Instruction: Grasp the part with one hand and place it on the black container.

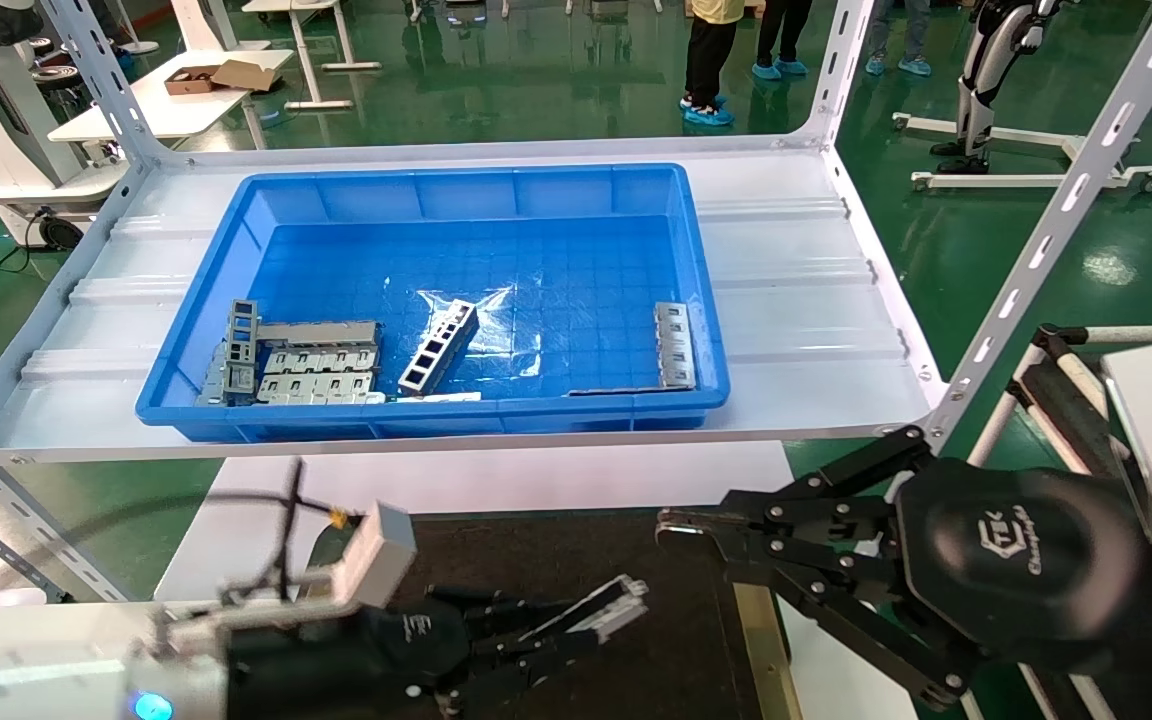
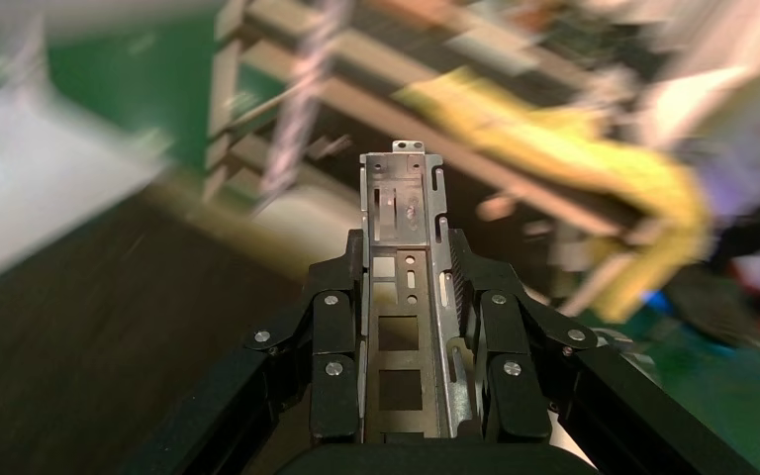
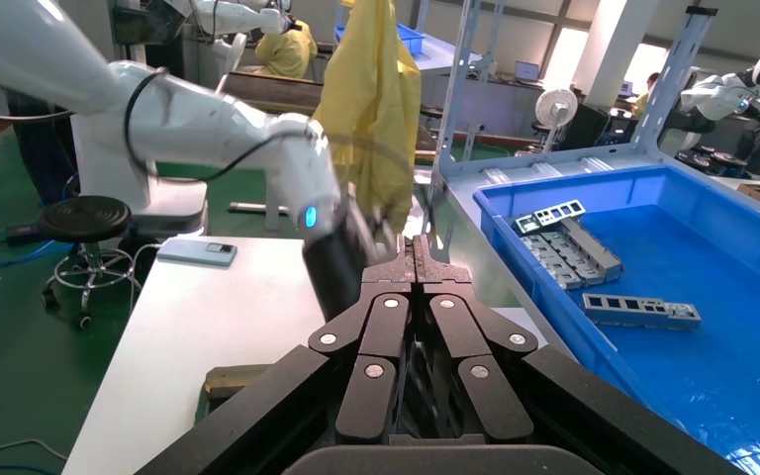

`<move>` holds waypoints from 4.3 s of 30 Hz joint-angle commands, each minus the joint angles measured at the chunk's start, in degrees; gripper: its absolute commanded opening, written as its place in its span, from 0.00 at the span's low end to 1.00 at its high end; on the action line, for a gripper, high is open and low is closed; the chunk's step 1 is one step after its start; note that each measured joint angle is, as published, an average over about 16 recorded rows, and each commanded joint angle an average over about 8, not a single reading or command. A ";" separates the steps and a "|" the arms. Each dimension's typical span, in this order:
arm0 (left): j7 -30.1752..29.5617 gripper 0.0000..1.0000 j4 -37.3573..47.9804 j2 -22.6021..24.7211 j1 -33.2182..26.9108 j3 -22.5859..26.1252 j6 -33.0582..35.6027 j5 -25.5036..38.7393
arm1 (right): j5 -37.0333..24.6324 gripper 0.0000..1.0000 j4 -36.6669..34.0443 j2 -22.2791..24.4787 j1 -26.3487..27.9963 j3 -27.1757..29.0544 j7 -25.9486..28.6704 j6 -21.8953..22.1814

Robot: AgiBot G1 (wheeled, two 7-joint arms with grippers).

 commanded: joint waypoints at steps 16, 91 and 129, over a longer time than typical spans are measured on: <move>-9.68 0.00 -1.14 9.92 10.48 1.60 -32.62 7.22 | 0.04 0.00 0.00 0.02 0.01 -0.06 -0.03 0.03; -17.15 1.00 3.78 22.44 13.70 13.31 -71.09 -8.86 | 0.21 1.00 0.00 0.13 0.07 -0.31 -0.15 0.13; -1.81 1.00 -1.29 0.69 16.36 3.80 -28.05 -10.85 | 0.29 1.00 0.00 0.17 0.09 -0.42 -0.21 0.18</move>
